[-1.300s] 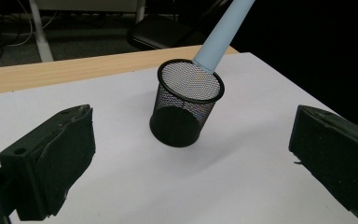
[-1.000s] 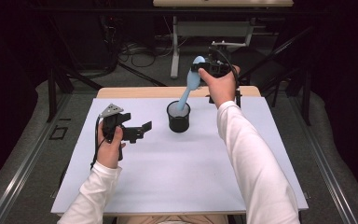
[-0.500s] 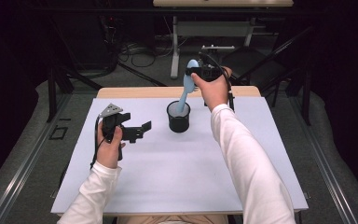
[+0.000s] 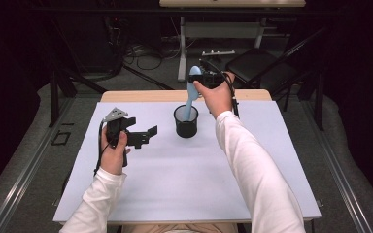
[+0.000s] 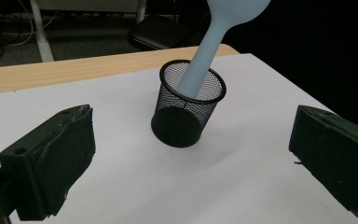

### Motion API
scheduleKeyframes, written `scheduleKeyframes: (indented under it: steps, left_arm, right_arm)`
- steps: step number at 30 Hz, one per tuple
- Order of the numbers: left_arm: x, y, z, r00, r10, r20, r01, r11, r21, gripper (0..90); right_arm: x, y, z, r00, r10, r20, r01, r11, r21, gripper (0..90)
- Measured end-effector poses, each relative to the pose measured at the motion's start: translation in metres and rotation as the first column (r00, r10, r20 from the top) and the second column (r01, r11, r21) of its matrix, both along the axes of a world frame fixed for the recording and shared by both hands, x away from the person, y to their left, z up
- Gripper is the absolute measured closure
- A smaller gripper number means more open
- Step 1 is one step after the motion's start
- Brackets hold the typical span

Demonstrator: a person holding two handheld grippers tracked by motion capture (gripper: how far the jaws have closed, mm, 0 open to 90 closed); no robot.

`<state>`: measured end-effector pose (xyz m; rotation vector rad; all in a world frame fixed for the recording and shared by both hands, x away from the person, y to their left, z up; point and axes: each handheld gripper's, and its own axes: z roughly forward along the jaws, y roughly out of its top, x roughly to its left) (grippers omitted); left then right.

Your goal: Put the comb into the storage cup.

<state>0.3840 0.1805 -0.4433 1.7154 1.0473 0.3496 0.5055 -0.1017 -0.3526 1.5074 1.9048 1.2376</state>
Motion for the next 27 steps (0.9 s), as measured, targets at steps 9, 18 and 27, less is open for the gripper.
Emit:
scheduleKeyframes:
  steps: [9, 18, 27]
  left_arm:
    - [0.000, 0.000, 0.000, 1.0000, 0.001, 0.000, -0.001, 1.0000, -0.002, 0.6]
    - [0.001, 0.001, -0.001, 1.0000, 0.003, -0.003, -0.003, 1.0000, -0.001, 0.7]
    - [0.001, 0.001, -0.001, 1.0000, 0.002, -0.004, -0.002, 1.0000, -0.001, 0.6]
  right_arm:
    - [0.000, 0.006, -0.004, 0.9997, 0.020, 0.013, -0.020, 0.9989, -0.043, 48.9]
    - [0.001, 0.011, -0.010, 0.9994, 0.032, 0.015, -0.030, 0.9959, -0.085, 48.8]
    - [0.001, 0.016, -0.016, 0.9989, 0.046, 0.011, -0.045, 0.9942, -0.098, 48.8]
